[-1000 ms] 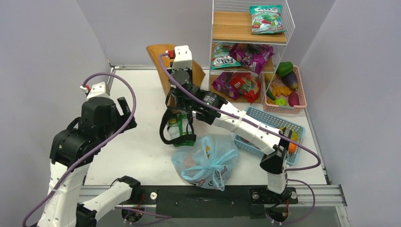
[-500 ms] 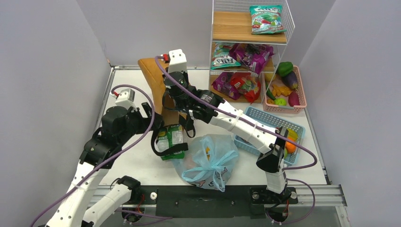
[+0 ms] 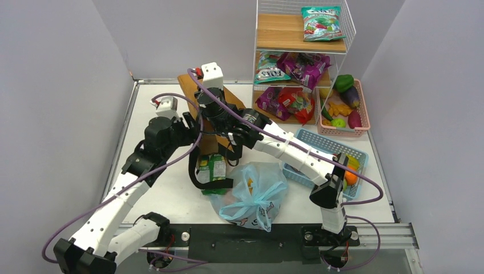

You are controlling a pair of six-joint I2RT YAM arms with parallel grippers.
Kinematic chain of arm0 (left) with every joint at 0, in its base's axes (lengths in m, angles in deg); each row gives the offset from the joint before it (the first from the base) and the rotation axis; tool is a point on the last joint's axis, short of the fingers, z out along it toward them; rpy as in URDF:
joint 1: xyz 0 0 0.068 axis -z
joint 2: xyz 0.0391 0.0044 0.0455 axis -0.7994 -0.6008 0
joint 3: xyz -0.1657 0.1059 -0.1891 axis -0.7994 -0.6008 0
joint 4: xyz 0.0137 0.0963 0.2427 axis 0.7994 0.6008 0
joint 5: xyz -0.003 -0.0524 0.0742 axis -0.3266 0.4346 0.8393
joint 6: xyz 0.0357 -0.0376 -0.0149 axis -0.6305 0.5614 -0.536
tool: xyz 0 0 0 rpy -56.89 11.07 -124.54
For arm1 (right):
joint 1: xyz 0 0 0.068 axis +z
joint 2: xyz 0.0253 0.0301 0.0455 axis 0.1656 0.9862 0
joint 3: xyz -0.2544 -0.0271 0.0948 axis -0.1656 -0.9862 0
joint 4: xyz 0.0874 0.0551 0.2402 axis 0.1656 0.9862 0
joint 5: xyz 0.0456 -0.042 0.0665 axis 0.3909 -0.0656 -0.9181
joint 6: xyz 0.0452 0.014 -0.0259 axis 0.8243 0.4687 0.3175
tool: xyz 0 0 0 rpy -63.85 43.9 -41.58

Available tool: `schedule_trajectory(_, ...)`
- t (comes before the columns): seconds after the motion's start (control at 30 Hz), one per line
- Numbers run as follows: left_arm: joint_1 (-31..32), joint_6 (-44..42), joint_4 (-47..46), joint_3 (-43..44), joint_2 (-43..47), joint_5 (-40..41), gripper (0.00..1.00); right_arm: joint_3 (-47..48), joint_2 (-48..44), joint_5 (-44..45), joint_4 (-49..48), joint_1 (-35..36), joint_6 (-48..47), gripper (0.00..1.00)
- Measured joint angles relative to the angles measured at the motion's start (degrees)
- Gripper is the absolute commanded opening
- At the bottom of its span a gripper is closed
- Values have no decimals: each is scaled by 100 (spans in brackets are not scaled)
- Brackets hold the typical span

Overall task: Place the food into the grocery bag and tie it
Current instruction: Adjust the grocery bag at the center of the board.

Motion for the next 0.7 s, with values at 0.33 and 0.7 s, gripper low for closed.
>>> schedule_trajectory(0.33, 35, -177, -437, -35, -400, 501, 0, -603, -286, -568, 13, -133, 87, 0)
schedule_trajectory(0.7, 39, 280, -39, -35, 538, 693, 0, -2168, -1580, -1622, 326, -741, -33, 69)
